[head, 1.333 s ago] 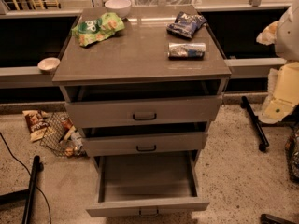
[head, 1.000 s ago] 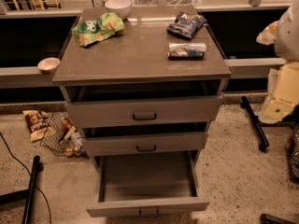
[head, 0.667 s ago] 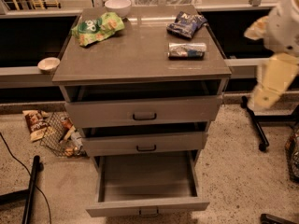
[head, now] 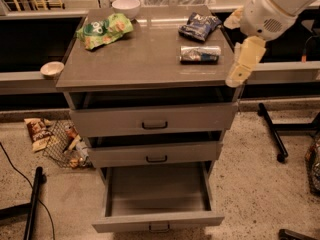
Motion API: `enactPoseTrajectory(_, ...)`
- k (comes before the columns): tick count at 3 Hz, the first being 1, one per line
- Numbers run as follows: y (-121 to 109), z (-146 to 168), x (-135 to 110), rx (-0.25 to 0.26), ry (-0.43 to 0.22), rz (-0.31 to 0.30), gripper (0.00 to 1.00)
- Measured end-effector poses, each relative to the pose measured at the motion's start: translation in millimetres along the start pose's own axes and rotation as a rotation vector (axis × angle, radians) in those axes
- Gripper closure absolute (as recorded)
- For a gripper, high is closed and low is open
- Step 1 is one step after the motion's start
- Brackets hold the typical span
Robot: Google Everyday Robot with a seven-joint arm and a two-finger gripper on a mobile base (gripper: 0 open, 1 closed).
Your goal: Place redbull can into bottom drawer
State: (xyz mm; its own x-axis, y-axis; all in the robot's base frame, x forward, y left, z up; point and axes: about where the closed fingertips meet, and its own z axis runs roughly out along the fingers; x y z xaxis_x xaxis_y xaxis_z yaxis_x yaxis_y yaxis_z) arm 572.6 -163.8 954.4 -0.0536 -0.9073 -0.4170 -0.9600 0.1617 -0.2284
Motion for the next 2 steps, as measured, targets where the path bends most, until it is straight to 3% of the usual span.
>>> enactPoseTrajectory(1, -33.5, 34.1, -3.3, 0.008, -0.079, 0.06, 0.0)
enactPoseTrajectory(2, -33.6, 34.2, -3.3, 0.008, -0.08, 0.06, 0.0)
